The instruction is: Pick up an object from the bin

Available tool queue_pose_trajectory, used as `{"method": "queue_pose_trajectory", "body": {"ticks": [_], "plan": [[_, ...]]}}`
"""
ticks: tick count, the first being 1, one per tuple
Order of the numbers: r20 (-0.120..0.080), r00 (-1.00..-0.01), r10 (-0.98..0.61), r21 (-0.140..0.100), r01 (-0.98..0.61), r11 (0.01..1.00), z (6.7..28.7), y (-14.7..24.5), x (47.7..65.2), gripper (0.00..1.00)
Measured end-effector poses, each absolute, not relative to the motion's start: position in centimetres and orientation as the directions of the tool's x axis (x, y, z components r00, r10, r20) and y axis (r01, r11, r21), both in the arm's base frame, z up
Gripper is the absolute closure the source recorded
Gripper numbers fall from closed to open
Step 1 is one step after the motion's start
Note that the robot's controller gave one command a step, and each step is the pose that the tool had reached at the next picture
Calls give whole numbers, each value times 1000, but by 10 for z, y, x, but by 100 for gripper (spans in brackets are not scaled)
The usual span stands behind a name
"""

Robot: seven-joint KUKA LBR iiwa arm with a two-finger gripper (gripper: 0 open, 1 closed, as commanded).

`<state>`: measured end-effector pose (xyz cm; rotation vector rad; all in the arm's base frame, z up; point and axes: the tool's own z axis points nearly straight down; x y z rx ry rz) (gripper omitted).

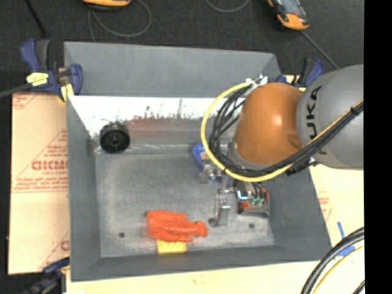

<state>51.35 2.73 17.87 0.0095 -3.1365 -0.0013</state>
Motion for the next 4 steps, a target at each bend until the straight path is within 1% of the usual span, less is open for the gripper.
{"method": "queue_pose_trajectory", "body": {"ticks": [1, 2, 3, 4], "plan": [[-3, -1000, -6, 1, -6, 1000, 183, 27, 515, 0], [-9, -998, -56, -1, -56, 998, 146, 67, 513, 0], [-5, -968, -253, 0, -253, 968, 90, 86, 484, 0], [-10, -994, -109, 0, -109, 994, 76, 95, 476, 100]]}}
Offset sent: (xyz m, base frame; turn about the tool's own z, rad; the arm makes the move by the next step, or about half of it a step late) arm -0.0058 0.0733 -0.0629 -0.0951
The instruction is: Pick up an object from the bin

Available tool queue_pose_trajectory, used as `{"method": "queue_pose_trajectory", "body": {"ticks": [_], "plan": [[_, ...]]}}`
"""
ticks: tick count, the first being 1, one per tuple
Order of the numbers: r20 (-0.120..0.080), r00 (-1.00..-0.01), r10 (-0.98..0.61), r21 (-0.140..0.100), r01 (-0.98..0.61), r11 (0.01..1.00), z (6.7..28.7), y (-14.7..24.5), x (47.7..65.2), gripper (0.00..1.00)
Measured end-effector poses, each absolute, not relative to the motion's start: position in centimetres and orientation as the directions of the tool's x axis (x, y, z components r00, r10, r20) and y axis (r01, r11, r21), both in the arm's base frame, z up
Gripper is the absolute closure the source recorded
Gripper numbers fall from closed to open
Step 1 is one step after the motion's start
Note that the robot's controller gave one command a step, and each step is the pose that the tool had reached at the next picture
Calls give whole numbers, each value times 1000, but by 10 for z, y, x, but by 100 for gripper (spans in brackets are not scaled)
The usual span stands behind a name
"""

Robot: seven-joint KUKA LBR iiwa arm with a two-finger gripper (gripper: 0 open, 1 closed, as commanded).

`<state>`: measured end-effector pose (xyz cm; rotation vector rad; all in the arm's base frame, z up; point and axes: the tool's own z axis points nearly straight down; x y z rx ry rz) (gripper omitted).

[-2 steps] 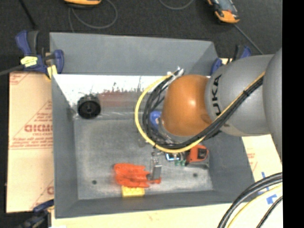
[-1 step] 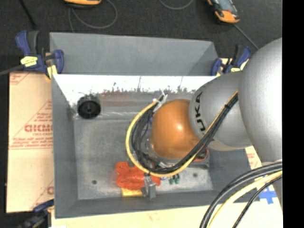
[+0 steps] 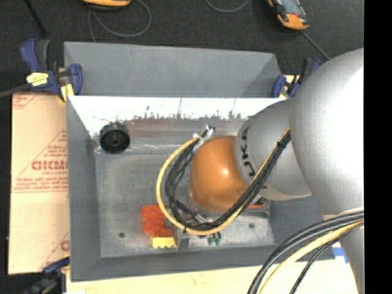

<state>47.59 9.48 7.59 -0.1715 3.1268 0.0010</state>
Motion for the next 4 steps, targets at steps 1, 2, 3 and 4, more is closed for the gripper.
{"method": "queue_pose_trajectory", "body": {"ticks": [1, 2, 3, 4], "plan": [[-22, -994, -108, 2, -108, 994, 75, 96, 478, 0], [-22, -994, -107, 2, -108, 994, 75, 96, 478, 0], [2, -999, -46, -1, -46, 999, 72, 116, 506, 0], [-21, -999, -25, 5, -25, 1000, 77, 135, 552, 100]]}}
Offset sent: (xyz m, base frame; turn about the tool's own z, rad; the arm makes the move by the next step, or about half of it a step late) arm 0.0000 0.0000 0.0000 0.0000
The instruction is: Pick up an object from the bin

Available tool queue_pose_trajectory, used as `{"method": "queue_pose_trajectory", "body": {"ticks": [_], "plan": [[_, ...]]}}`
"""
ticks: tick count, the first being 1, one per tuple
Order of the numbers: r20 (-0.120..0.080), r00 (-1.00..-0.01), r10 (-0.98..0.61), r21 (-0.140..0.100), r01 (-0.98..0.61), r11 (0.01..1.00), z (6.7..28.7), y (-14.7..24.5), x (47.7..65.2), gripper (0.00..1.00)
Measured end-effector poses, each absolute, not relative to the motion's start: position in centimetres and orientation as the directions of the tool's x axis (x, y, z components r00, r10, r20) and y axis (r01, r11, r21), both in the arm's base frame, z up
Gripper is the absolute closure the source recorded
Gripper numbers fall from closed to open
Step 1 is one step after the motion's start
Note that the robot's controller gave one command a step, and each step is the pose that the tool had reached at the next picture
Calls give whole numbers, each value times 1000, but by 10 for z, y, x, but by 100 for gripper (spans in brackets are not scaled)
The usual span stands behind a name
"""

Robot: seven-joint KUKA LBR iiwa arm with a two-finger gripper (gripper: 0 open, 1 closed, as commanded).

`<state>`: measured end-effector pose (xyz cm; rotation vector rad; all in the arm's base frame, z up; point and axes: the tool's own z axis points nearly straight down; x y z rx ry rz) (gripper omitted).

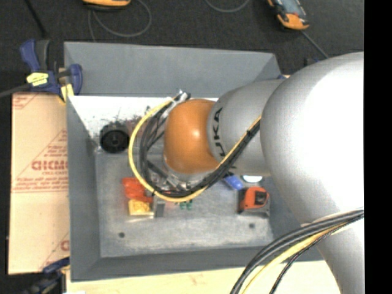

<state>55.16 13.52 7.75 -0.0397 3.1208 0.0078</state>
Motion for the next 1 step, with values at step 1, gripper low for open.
{"method": "queue_pose_trajectory", "body": {"ticks": [1], "plan": [[-22, -999, -25, 5, -25, 1000, 78, 133, 546, 100]]}}
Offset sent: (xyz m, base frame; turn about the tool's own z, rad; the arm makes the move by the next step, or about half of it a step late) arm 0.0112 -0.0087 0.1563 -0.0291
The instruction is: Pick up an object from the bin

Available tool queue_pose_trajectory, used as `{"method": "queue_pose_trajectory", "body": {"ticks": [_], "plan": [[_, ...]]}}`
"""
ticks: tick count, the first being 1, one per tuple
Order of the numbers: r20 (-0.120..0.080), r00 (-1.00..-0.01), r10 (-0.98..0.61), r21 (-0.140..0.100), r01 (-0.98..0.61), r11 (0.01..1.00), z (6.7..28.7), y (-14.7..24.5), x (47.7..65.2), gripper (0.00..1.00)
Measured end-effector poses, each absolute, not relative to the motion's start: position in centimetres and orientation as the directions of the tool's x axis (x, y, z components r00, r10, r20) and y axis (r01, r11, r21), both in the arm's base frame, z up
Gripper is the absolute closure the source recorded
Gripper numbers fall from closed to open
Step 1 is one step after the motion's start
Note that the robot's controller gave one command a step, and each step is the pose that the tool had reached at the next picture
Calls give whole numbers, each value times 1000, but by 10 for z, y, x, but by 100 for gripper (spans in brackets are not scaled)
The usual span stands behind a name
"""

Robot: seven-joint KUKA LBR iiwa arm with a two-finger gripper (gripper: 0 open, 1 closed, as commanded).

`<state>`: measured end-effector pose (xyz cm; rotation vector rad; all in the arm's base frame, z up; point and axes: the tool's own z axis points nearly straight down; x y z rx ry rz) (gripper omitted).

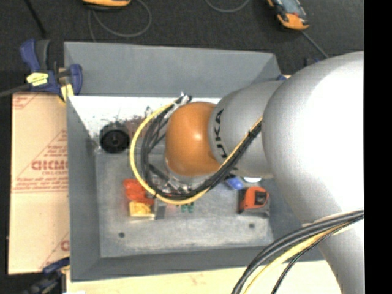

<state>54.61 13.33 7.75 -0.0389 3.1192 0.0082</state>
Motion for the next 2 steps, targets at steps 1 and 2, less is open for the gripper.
{"method": "queue_pose_trajectory", "body": {"ticks": [1, 2], "plan": [[-21, -999, -27, 5, -27, 1000, 79, 133, 546, 100], [-10, -999, -33, 1, -33, 999, 92, 133, 542, 100]]}}
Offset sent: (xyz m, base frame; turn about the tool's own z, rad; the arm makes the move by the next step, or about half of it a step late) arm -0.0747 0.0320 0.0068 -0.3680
